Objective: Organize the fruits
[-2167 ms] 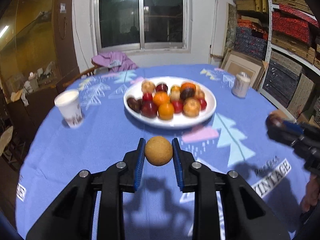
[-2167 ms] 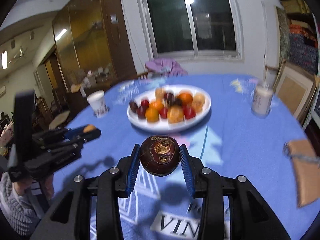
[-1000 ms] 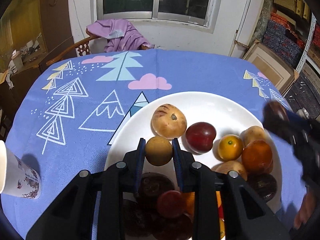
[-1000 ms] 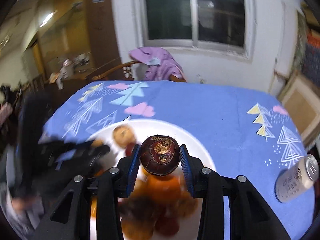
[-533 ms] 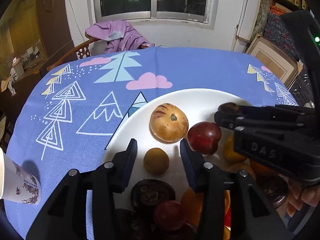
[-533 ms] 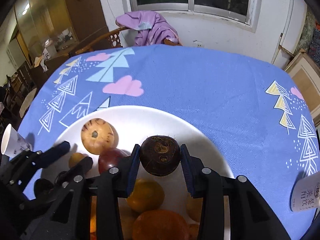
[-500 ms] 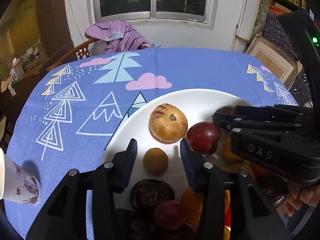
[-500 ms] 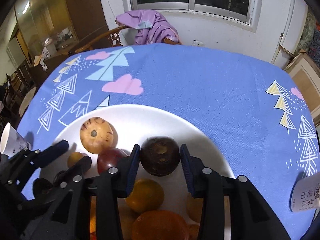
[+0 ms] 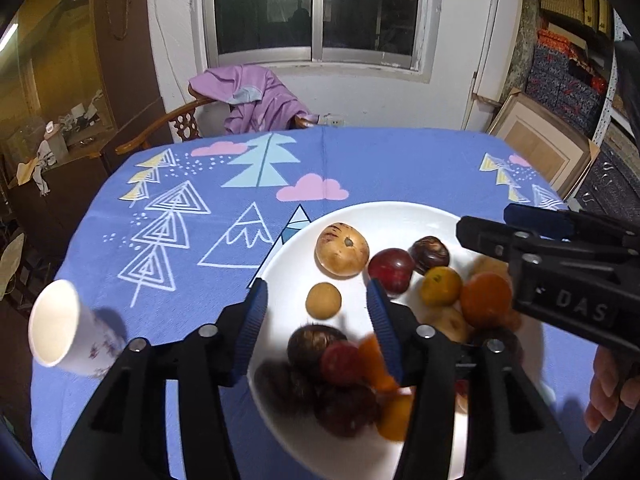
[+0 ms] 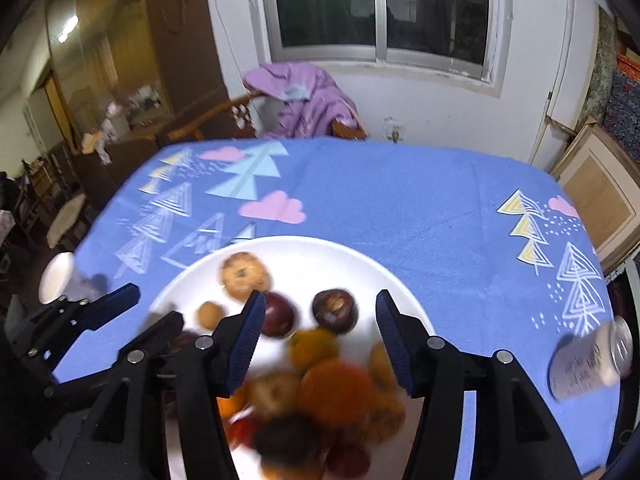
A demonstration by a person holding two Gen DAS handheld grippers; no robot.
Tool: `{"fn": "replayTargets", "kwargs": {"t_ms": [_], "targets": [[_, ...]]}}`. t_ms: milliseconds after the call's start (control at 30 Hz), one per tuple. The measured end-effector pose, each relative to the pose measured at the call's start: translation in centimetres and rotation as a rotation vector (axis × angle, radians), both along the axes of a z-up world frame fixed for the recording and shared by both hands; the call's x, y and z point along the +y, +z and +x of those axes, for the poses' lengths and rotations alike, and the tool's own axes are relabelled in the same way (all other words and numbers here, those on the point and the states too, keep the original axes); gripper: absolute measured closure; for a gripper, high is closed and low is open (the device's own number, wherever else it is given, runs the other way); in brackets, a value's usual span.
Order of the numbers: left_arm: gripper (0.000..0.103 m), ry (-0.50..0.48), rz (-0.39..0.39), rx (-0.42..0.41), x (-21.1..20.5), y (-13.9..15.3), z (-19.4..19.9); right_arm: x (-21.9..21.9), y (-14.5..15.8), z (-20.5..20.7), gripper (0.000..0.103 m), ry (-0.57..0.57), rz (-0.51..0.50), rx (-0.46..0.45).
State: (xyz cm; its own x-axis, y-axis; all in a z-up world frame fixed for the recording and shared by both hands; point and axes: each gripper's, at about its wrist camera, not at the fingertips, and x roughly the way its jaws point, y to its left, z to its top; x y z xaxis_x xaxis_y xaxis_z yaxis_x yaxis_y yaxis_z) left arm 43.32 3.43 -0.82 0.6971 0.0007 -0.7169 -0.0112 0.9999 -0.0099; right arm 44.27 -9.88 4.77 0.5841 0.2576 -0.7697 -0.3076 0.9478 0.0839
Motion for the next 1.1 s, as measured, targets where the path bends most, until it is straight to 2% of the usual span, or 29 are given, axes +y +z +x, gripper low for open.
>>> {"fn": "replayTargets", "kwargs": {"t_ms": [33,200,267,400,467,533,700,833,967,1100], "targets": [[0.044,0.000,0.004,-0.013,-0.1,0.5,-1.0,-0.3,0.7,-1.4,0.043,0.007,0.016,-0.014],[0.038,-0.007,0.010,-0.074,-0.8,2.3,-7.7,-1.8,2.5,-8.8,0.038,0.023,0.054,-0.077],[0.029,0.000,0.017,-0.096,-1.1,2.3,-10.6,-2.6,2.7,-11.6,0.035,0.026,0.073,-0.098],[0.021,0.018,0.047,-0.124,-1.6,1.1,-15.9,-4.0,2.2,-16.5,0.032,0.013,0.101,-0.119],[0.016,0.025,0.051,-0.129,-1.8,0.2,-18.2,-4.5,1.5,-18.5,0.027,0.008,0.105,-0.129],[0.014,0.034,0.067,-0.129,-2.1,-0.7,-19.8,-5.0,0.7,-20.4,0.023,-0.007,0.112,-0.148],[0.008,0.037,0.105,-0.149,-2.7,-1.7,-21.7,-6.0,-2.1,-22.8,0.019,-0.048,0.154,-0.152],[0.005,0.007,0.102,-0.138,-3.1,-2.5,-21.9,-6.2,-3.4,-23.5,0.013,-0.081,0.072,-0.175],[0.005,-0.017,0.108,-0.127,-3.3,-2.9,-21.8,-6.9,-4.1,-24.1,0.008,-0.111,0.076,-0.170],[0.004,-0.023,0.102,-0.121,-3.5,-2.9,-21.8,-7.1,-4.8,-24.5,0.005,-0.152,0.030,-0.184]]}}
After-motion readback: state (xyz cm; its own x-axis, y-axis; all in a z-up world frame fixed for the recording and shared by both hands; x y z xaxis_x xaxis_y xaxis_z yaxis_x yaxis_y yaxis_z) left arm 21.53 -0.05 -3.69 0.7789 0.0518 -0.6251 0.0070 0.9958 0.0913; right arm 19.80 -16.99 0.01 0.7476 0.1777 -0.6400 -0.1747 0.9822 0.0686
